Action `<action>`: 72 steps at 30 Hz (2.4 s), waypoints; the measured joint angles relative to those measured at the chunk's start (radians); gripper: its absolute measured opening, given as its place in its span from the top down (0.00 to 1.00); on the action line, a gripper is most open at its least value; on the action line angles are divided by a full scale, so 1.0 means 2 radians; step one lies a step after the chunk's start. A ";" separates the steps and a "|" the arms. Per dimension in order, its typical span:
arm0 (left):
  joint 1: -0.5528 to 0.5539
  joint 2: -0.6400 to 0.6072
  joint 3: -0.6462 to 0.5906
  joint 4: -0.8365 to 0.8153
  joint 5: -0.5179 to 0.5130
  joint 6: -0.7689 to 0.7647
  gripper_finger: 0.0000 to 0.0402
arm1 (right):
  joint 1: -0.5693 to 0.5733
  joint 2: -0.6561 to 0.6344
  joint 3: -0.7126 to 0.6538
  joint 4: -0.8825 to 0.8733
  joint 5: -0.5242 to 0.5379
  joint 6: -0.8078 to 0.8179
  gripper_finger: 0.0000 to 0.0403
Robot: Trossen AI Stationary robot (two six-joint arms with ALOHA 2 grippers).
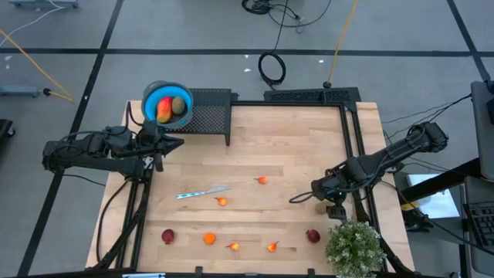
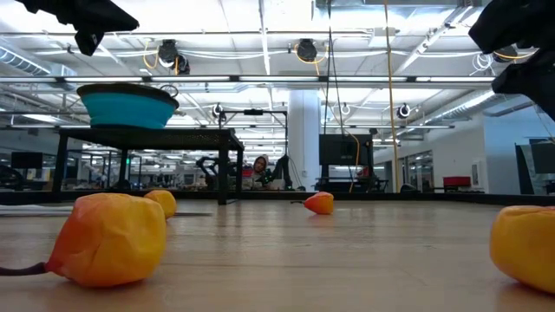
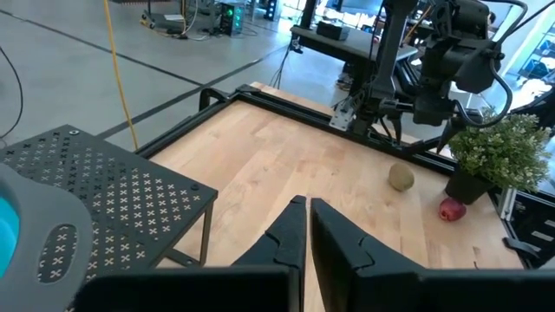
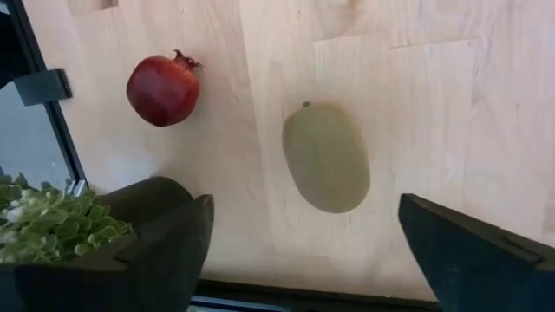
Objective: Pick & Place Fruit
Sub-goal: Put the kiwi into the blue strainer bowl on the shelf
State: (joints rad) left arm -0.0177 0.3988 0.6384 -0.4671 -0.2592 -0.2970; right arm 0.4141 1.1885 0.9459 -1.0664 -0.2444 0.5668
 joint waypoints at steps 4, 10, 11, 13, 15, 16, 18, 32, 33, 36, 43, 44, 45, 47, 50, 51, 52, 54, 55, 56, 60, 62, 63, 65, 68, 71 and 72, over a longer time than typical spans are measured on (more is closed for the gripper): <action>0.000 0.000 0.000 0.000 0.000 0.000 0.96 | 0.000 0.000 0.000 0.001 0.006 -0.001 0.07; 0.000 0.000 0.000 0.000 0.000 0.000 0.99 | 0.000 0.000 0.000 0.021 0.006 -0.007 0.06; 0.000 0.000 0.000 0.000 0.000 -0.001 0.98 | 0.000 0.000 -0.002 0.029 0.006 -0.010 0.06; 0.000 0.000 0.000 0.000 0.000 -0.001 0.97 | 0.000 0.000 -0.009 0.047 0.004 -0.015 0.06; 0.000 0.000 0.000 0.000 0.000 -0.001 0.95 | 0.002 0.000 -0.021 0.063 0.004 -0.015 0.06; 0.000 0.000 0.000 0.000 0.000 -0.002 0.95 | 0.003 0.000 -0.027 0.069 0.004 -0.016 0.06; 0.000 0.000 0.000 0.000 -0.001 -0.007 0.95 | 0.005 0.000 -0.038 0.076 0.003 -0.016 0.06; 0.000 0.000 0.000 0.000 -0.001 -0.010 0.97 | 0.036 0.000 -0.100 0.110 0.020 -0.058 0.06; 0.000 0.000 0.000 0.000 -0.001 -0.010 0.96 | 0.037 0.000 -0.107 0.118 0.020 -0.058 0.06; 0.000 0.000 0.000 0.000 -0.002 -0.011 0.95 | 0.037 0.000 -0.124 0.148 0.020 -0.057 0.06; 0.000 0.000 0.000 0.000 -0.002 -0.011 0.95 | 0.036 0.000 -0.156 0.183 0.032 -0.065 0.06; 0.000 0.000 0.000 0.000 -0.002 -0.011 0.95 | 0.036 0.000 -0.159 0.183 0.032 -0.069 0.06; 0.000 0.000 0.000 0.000 -0.002 -0.011 0.95 | 0.036 0.000 -0.163 0.184 0.032 -0.071 0.06; 0.000 0.000 0.000 0.000 -0.002 -0.011 0.95 | 0.036 0.000 -0.170 0.184 0.032 -0.072 0.06; 0.000 0.000 0.000 0.001 -0.002 -0.011 0.95 | 0.036 0.000 -0.179 0.187 0.032 -0.073 0.07; 0.000 0.000 0.000 0.001 -0.002 -0.011 0.95 | 0.036 0.000 -0.182 0.190 0.032 -0.073 0.07; 0.000 0.000 0.000 0.001 -0.002 -0.011 0.95 | 0.036 0.000 -0.184 0.193 0.032 -0.073 0.07; 0.000 0.000 0.000 0.001 -0.002 -0.011 0.95 | 0.036 0.000 -0.185 0.198 0.032 -0.073 0.09; 0.000 0.000 0.000 0.001 -0.002 -0.012 0.95 | 0.036 0.000 -0.185 0.200 0.032 -0.073 0.10; 0.000 0.000 0.000 0.001 -0.002 -0.012 0.95 | 0.036 0.000 -0.185 0.202 0.032 -0.073 0.11; 0.000 0.000 0.000 0.001 -0.002 -0.013 0.95 | 0.036 0.000 -0.185 0.202 0.032 -0.073 0.17; 0.000 0.000 0.000 0.001 -0.002 -0.013 0.95 | 0.036 0.000 -0.185 0.203 0.032 -0.073 0.20; 0.000 0.000 0.000 0.001 -0.002 -0.013 0.95 | 0.036 0.000 -0.185 0.203 0.032 -0.073 0.22; 0.000 0.000 0.000 0.001 -0.002 -0.013 0.95 | 0.036 0.000 -0.185 0.203 0.032 -0.073 0.26; 0.000 0.000 0.000 0.001 -0.002 -0.013 0.95 | 0.036 0.000 -0.185 0.206 0.031 -0.073 0.32; 0.000 0.000 0.000 0.001 -0.002 -0.013 0.95 | 0.036 0.000 -0.185 0.213 0.031 -0.068 0.40; 0.000 0.000 0.000 0.001 -0.002 -0.013 0.95 | 0.036 0.000 -0.185 0.217 0.030 -0.065 0.43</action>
State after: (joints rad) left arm -0.0175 0.3988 0.6384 -0.4652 -0.2634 -0.3225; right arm 0.4851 1.1885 0.5766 -0.6327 -0.1835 0.4377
